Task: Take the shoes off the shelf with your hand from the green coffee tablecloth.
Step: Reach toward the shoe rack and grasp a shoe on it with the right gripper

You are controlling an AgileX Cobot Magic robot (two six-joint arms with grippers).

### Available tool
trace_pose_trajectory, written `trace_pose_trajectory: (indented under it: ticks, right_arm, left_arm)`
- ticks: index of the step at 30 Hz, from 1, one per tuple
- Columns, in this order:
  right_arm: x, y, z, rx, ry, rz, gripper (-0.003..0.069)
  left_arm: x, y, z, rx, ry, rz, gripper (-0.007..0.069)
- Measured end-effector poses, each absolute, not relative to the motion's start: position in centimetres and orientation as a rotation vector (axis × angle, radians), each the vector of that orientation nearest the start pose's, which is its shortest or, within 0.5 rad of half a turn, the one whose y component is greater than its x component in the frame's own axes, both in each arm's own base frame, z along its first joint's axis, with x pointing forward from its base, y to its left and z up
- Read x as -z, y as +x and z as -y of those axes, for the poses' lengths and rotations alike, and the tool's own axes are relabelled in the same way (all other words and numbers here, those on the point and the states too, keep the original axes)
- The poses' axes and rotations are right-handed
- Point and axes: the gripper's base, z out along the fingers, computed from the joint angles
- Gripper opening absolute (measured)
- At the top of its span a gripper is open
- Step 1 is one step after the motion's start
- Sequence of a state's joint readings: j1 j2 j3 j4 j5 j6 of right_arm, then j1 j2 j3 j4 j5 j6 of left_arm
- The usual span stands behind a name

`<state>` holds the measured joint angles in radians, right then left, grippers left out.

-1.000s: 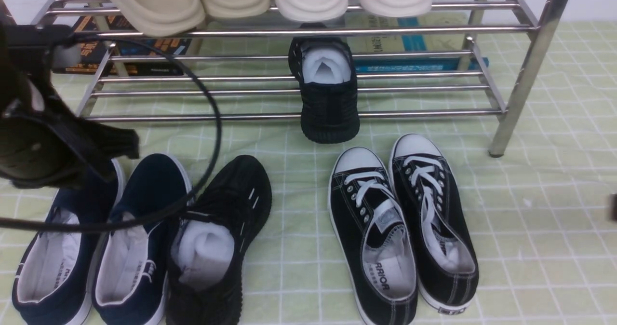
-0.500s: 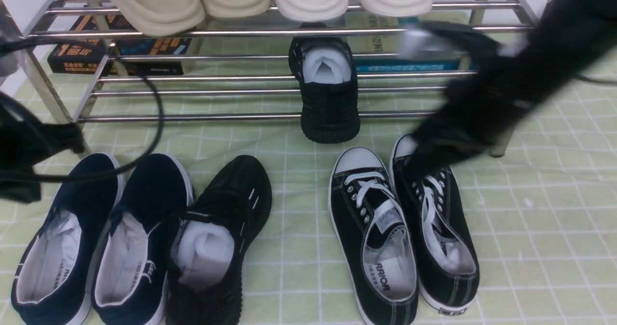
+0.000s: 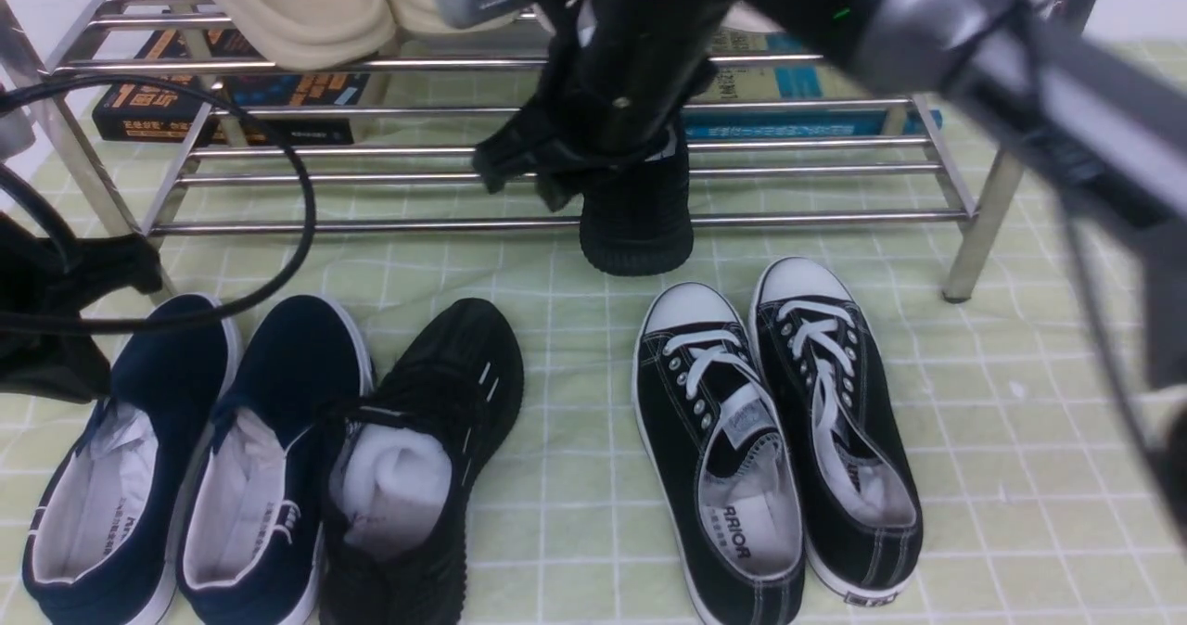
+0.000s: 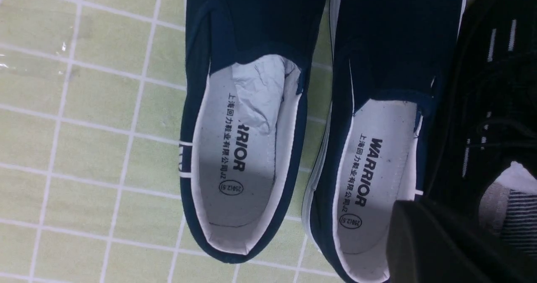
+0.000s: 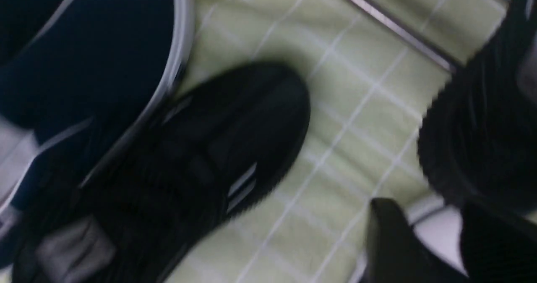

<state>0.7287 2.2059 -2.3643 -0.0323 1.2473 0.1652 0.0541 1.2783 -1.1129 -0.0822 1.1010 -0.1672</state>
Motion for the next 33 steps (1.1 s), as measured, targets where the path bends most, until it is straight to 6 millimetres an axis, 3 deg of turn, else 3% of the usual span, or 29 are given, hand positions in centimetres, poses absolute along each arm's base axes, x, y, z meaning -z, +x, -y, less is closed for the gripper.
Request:
trace_pose_trajectory:
  ticks: [5,9,16,25,33]
  right_arm:
    - [-31.2,38.1,-32.3,-0.133,-0.697,-2.487,0.0517]
    - [-30.2,39.0,-32.4,-0.070,-0.698,-2.459,0.0573]
    - [-28.5,40.1,-32.9,-0.009,-0.710,-2.405,0.0563]
    - [-30.0,40.5,-32.7,0.010,-0.691,-2.330,0.0523]
    - [-28.9,41.2,-33.0,0.002,-0.687,-2.316,0.0523]
  left_arm:
    - [-32.3,24.2,-0.6,0.145,-0.336,-2.731,0.0019]
    - [-32.3,24.2,-0.6,0.146,-0.334,-2.731,0.0022]
    - [-32.3,24.1,-0.6,0.144,-0.327,-2.741,0.0028]
    - [-32.3,24.1,-0.6,0.144,-0.322,-2.741,0.0029]
    - [-32.3,24.1,-0.6,0.144,-0.321,-2.740,0.0029]
